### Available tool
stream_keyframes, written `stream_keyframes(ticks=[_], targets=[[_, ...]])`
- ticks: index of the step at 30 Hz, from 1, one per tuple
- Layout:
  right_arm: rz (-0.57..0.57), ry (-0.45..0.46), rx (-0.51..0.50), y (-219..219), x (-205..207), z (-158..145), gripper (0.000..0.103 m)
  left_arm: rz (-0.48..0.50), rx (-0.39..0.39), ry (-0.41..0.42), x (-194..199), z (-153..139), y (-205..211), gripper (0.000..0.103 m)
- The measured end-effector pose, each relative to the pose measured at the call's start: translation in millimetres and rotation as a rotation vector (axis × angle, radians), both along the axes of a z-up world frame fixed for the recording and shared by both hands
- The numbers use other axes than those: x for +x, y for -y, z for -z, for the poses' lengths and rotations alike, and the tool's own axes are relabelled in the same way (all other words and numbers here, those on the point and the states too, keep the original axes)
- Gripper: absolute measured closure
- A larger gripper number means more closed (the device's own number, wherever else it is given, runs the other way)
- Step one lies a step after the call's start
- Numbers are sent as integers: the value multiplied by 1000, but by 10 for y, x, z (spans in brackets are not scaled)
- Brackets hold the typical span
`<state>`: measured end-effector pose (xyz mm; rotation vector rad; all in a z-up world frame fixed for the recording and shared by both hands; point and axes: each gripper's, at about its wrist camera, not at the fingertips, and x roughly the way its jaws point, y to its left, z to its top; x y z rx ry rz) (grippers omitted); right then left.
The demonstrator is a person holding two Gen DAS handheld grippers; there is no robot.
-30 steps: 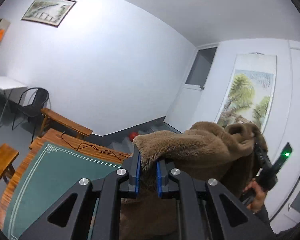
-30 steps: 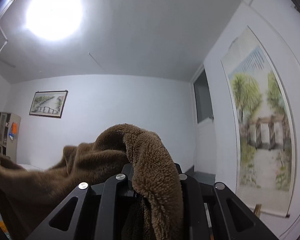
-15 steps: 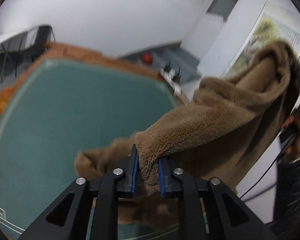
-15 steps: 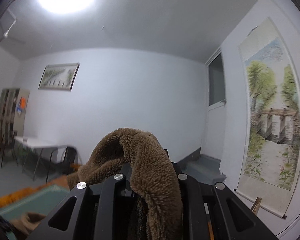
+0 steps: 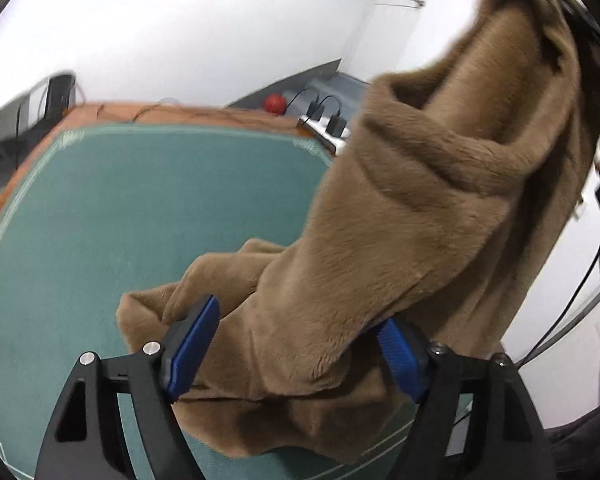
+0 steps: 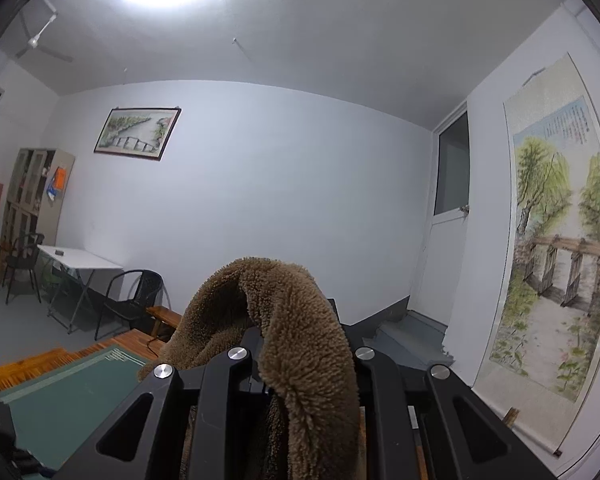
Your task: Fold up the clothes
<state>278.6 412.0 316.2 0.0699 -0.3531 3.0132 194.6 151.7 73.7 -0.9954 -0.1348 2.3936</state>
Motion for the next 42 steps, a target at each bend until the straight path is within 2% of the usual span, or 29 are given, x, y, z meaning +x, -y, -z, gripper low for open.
stream_keyframes(ticks=[2, 4, 5, 6, 7, 8, 9, 12, 17, 23, 27, 32, 35, 42], targets=[[-15, -9, -20, 5, 21, -46, 84, 12, -50, -26, 22, 26, -138, 22], [-28, -29, -24, 32, 66, -89, 84, 5, -36, -2, -46, 67, -165, 21], [-30, -39, -23, 44, 90, -98, 84, -5, -22, 16, -99, 86, -166, 25], [-32, -50, -22, 57, 114, -107, 84, -14, -7, 34, -152, 105, -166, 34], [-33, -60, -20, 70, 130, -116, 84, -24, 7, 52, -204, 124, -167, 67], [-29, -61, -10, 86, 94, -127, 84, -62, -15, 50, -251, 88, -130, 83], [-18, -54, 8, 85, 79, -104, 84, -102, -39, 47, -299, 48, -91, 83], [18, -33, 32, 27, 29, -30, 84, -221, -12, -15, -329, -220, 190, 86], [56, 35, -79, -359, -22, 105, 84, -393, 51, -200, -113, -921, 718, 86], [43, 36, -86, -446, 13, 130, 84, -467, 89, -477, 252, -1834, 881, 86], [26, -46, -106, -426, 169, -8, 84, -464, 71, -630, 707, -2219, 883, 86], [-8, -166, -123, -387, 455, -227, 84, -495, 71, -747, 1227, -2472, 944, 86], [-35, -214, -111, -302, 578, -328, 84, -543, 78, -798, 1321, -2481, 1058, 86], [-80, -266, -52, -76, 788, -379, 84, -633, 81, -882, 1656, -2593, 1284, 84]])
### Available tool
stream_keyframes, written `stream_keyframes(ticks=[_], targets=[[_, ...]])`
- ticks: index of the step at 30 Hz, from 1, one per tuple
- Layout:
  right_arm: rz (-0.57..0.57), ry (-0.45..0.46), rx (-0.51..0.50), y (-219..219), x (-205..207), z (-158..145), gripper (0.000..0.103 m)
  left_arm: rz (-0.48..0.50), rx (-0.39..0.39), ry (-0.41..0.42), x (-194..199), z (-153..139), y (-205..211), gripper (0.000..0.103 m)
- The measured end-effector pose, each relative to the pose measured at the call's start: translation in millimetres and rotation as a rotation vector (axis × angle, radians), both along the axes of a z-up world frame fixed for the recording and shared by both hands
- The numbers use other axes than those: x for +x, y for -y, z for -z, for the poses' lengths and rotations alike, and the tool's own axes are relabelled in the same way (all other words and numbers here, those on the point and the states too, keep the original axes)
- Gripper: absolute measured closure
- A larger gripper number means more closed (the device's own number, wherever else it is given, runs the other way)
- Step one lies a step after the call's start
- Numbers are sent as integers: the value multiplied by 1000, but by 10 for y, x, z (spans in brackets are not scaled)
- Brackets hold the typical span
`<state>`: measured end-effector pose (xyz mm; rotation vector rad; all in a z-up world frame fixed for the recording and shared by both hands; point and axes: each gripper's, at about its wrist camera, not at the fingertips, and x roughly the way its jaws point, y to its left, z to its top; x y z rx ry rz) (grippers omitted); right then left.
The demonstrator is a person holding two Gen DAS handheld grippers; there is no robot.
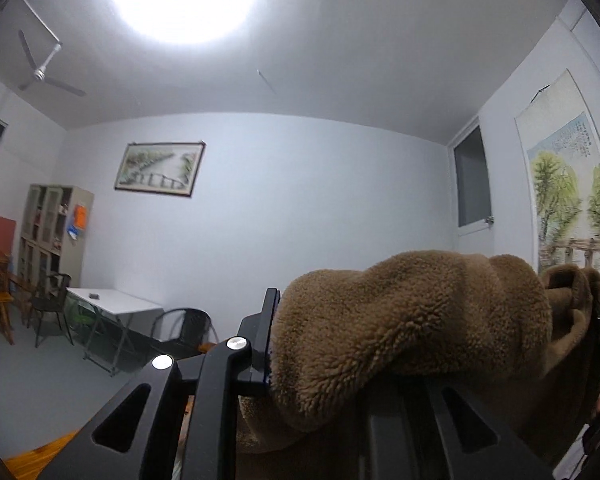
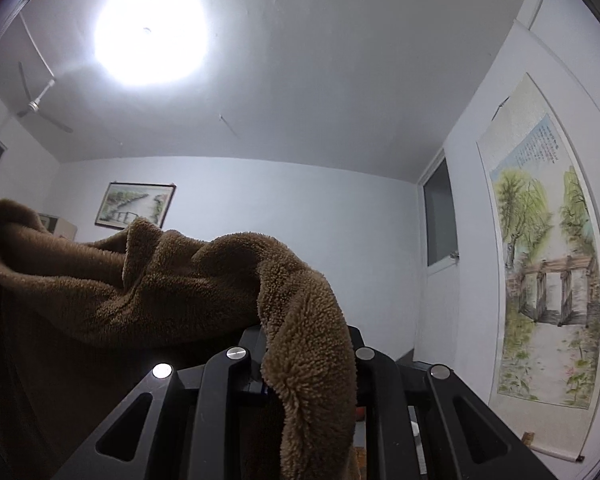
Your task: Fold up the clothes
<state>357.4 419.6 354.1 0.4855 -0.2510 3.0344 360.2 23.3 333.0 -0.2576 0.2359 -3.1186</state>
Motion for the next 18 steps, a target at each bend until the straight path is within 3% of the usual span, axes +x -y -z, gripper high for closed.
stream_keyframes(ticks=[4, 9, 14, 18], targets=[[-8, -3, 12, 82, 57, 27, 84, -31, 7, 4, -145, 50, 129, 83], [49, -93, 87, 288, 414, 111, 84, -30, -28, -27, 77, 70, 198, 82], [6, -50, 21, 290, 436, 88, 84, -14, -75, -49, 160, -12, 202, 79], [25, -81, 15, 339, 501, 94, 84, 23, -72, -94, 205, -120, 261, 79]])
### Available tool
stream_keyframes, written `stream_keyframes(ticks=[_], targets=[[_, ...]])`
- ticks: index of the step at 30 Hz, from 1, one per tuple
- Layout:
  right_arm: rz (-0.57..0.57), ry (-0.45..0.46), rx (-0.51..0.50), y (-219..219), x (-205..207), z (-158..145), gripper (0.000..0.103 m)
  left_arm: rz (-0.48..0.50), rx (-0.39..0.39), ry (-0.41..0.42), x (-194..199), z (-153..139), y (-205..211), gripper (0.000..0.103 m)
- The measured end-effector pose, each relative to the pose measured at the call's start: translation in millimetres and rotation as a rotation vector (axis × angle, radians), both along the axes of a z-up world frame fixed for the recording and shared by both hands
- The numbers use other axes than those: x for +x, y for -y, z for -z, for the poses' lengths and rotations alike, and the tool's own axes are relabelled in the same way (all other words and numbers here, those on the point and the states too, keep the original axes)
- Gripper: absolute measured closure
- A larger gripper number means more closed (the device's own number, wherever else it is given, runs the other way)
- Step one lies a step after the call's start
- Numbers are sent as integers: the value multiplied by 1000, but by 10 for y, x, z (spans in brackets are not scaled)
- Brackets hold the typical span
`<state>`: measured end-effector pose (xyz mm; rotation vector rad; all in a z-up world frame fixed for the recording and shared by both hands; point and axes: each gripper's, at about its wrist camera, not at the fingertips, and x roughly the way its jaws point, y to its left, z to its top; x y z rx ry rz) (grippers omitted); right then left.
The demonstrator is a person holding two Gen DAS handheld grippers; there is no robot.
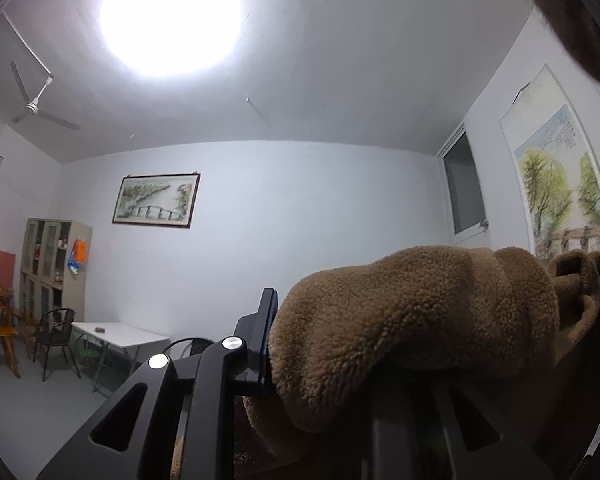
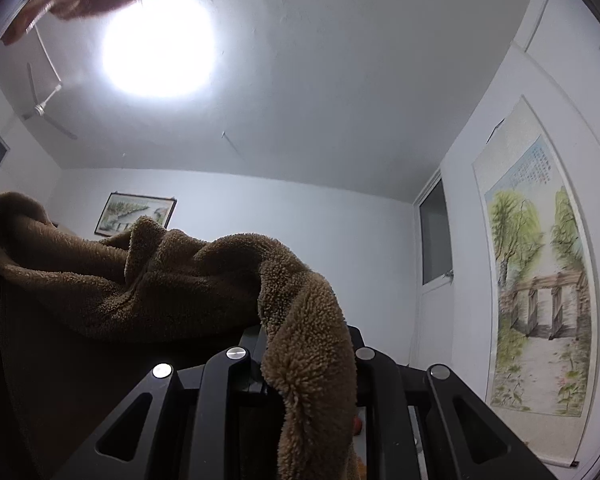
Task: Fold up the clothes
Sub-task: 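Lower the held brown fleece onto the green table with both grippers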
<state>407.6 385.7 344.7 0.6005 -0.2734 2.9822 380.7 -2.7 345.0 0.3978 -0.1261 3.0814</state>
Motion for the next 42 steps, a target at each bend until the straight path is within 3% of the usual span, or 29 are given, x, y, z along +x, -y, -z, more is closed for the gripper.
stream_keyframes(ticks=[7, 12, 16, 22, 26, 34, 37, 38, 39, 41, 42], targets=[[-73, -39, -46, -9, 152, -64, 84, 54, 28, -39, 1, -84, 127, 78], [-70, -12, -50, 15, 74, -55, 84, 64, 21, 4, -251, -68, 139, 78], [-87, 109, -86, 0, -309, 77, 84, 107, 69, 157, -752, 151, 235, 77], [-55, 253, -49, 162, -1044, 381, 84, 114, 109, 380, -1666, 586, 365, 77], [-21, 339, -41, 201, -1697, 578, 84, 105, 66, 507, -2388, 872, 347, 77], [36, 632, -64, 57, -3118, 1210, 84, 108, -28, 840, -3953, 1794, 116, 77], [47, 772, -64, 11, -3638, 1491, 84, 81, -80, 1008, -4546, 2224, 8, 63], [49, 842, -81, -11, -3824, 1637, 79, 63, -102, 1076, -4767, 2406, -41, 54], [51, 913, -98, -33, -4010, 1783, 72, 56, -120, 1128, -4909, 2572, -87, 51], [53, 1065, -148, -93, -4366, 2124, 32, 54, -167, 1227, -5177, 2896, -169, 49], [52, 1113, -166, -90, -4374, 2289, 27, 51, -191, 1257, -5252, 3038, -209, 49]])
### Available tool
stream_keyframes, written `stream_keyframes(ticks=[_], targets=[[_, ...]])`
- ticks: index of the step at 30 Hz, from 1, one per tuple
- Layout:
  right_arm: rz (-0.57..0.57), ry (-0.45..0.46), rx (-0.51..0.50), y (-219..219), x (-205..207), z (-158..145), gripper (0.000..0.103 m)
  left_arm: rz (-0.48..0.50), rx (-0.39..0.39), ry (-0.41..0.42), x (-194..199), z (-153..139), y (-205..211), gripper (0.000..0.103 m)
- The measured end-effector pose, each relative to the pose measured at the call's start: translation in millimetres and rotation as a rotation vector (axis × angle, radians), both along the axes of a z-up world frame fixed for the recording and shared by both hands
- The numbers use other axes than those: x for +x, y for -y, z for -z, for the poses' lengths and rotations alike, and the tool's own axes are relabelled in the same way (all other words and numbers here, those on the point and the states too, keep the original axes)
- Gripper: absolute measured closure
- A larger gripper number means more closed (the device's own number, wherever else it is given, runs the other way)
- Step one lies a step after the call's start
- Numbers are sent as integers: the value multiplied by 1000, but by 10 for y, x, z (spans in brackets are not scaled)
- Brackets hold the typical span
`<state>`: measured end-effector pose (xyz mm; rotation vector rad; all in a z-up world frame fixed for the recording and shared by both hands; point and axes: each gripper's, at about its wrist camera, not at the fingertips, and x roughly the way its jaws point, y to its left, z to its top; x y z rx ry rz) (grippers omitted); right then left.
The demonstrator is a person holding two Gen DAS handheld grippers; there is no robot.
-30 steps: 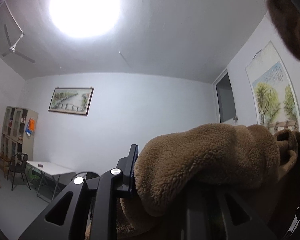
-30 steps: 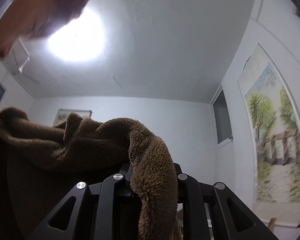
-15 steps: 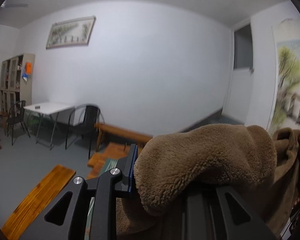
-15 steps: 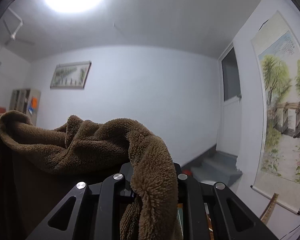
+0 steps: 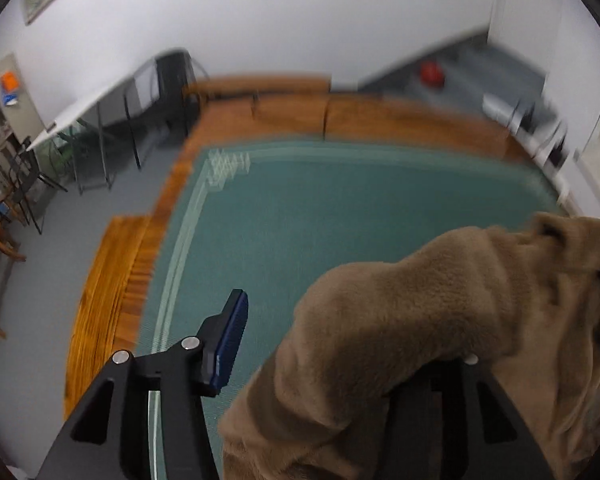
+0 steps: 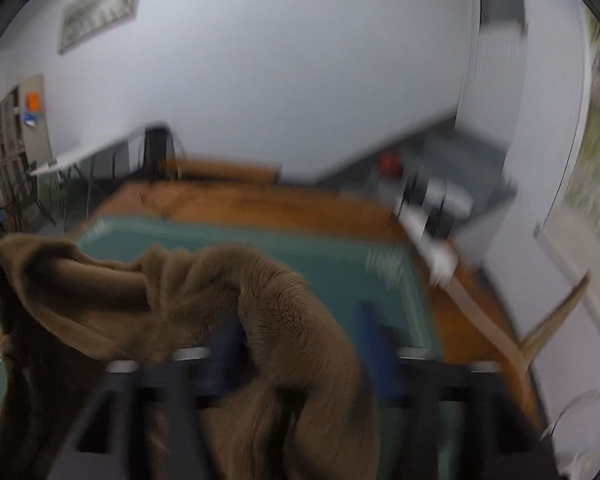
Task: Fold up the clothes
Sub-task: 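Lower the held brown fleece onto the green table with both grippers, then release the fleece with both grippers and spread it flat on the table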
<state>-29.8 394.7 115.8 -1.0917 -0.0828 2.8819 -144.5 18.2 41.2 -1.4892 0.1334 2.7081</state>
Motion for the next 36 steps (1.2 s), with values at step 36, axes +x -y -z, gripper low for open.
stream_keyframes(ticks=[36], targets=[[-85, 189, -121, 591, -1067, 782, 26, -67, 85, 91, -648, 629, -32, 29]])
